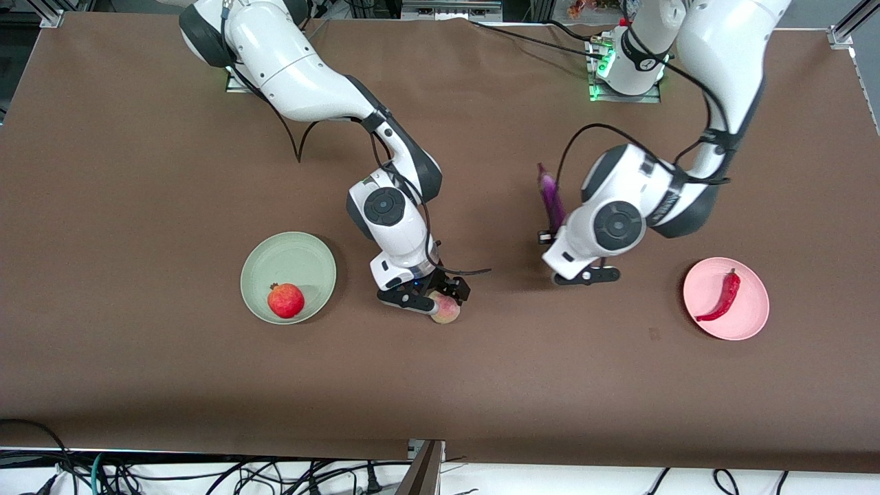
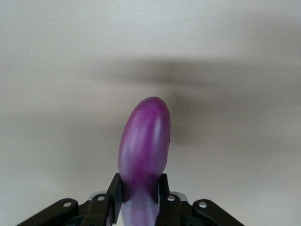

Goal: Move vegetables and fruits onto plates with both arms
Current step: 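Lift the eggplant with the left gripper while the right gripper grasps the peach, then lower the eggplant onto the pink plate while the right gripper places the peach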

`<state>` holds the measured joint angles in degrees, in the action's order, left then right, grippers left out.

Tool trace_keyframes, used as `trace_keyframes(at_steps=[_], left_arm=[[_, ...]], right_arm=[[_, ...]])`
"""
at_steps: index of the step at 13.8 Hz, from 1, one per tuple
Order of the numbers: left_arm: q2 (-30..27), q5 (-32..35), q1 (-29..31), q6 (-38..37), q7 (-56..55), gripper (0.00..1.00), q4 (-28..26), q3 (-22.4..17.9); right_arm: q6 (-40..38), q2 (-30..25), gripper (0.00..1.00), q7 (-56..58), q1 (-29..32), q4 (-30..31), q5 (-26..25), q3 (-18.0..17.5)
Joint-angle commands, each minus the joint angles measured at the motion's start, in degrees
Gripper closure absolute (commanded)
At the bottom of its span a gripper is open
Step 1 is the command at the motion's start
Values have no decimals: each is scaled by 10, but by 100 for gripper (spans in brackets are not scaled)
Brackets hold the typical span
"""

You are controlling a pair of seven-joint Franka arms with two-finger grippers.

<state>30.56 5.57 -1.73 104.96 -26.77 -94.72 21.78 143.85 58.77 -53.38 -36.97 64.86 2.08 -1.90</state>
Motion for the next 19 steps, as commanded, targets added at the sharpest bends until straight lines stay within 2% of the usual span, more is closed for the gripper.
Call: trace_keyframes(at_steps=[1, 2, 3, 5, 6, 7, 11, 14, 17, 19], left_arm=[[-23, -1, 58, -58, 148, 99, 15, -1], [-23, 16, 73, -76, 192, 98, 29, -2], [-23, 50, 83, -90, 237, 98, 41, -2], [-23, 105, 103, -97, 319, 98, 48, -2], [-24, 126, 115, -97, 354, 98, 49, -2], [-23, 137, 122, -97, 392, 98, 58, -2], [-16, 160, 174, -89, 542, 98, 88, -1], [0, 158, 206, -76, 599, 95, 95, -1], [28, 166, 222, -23, 619, 95, 91, -2], [72, 168, 228, 42, 622, 95, 92, -2]], right_arm=[[13, 21, 1, -10, -6, -23, -4, 8], [17, 21, 3, -10, -6, -22, -4, 8], [17, 21, 15, -5, -6, -22, -4, 8], [12, 16, 54, 18, -2, -22, -21, 14], [2, 12, 70, 27, 1, -22, -21, 15], [-20, 3, 80, 35, 4, -22, -20, 15], [-128, -52, 82, 130, 50, -17, -7, 8], [-230, -103, 82, 269, 98, 6, 47, 9], [-248, -184, 82, 381, 148, 122, 51, 10], [-235, -249, 80, 397, 155, 238, 51, 14]])
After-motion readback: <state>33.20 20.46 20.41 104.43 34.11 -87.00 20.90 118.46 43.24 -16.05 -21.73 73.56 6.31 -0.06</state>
